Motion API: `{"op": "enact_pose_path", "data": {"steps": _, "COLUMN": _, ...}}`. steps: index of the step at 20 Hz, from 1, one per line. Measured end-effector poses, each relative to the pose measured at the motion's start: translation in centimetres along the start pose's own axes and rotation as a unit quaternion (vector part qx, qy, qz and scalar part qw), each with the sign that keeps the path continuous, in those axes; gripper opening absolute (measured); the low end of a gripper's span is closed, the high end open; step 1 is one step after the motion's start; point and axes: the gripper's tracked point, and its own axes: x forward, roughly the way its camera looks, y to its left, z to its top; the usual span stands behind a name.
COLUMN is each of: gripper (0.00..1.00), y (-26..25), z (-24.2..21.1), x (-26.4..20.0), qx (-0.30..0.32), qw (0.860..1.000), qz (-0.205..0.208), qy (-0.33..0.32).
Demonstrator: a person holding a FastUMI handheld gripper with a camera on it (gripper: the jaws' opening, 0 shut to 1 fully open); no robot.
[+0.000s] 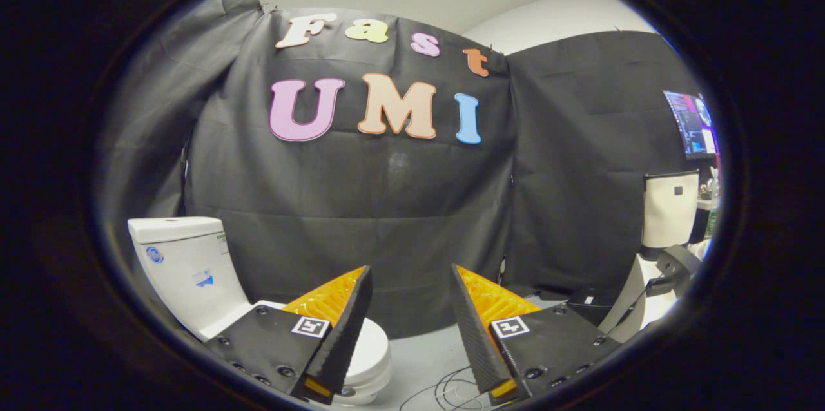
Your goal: Open the toilet lid.
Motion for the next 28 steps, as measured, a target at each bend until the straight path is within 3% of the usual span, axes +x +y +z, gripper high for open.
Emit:
{"op": "enact_pose_path", "data": {"steps": 5, "gripper": 0.74, "y": 0.0, "z": -2.3, "x": 1.5, "qx": 0.074, "qw": 0.997, "qz": -0.013, "qy": 0.01}}
{"op": "enact_pose_path", "data": {"steps": 9, "gripper": 0.77, "y": 2.2, "z": -6.9, "x": 2.8, "qx": 0.157, "qw": 0.987, "qz": -0.027, "qy": 0.039}}
{"op": "enact_pose_path", "data": {"steps": 16, "gripper": 0.77, "y": 8.2, "z": -16.6, "x": 1.0, "qx": 0.309, "qw": 0.946, "qz": -0.028, "qy": 0.091}}
{"op": "enact_pose_path", "data": {"steps": 28, "gripper": 0.74, "y": 10.2, "z": -28.5, "x": -3.5, "qx": 0.471, "qw": 0.865, "qz": -0.109, "qy": 0.13}}
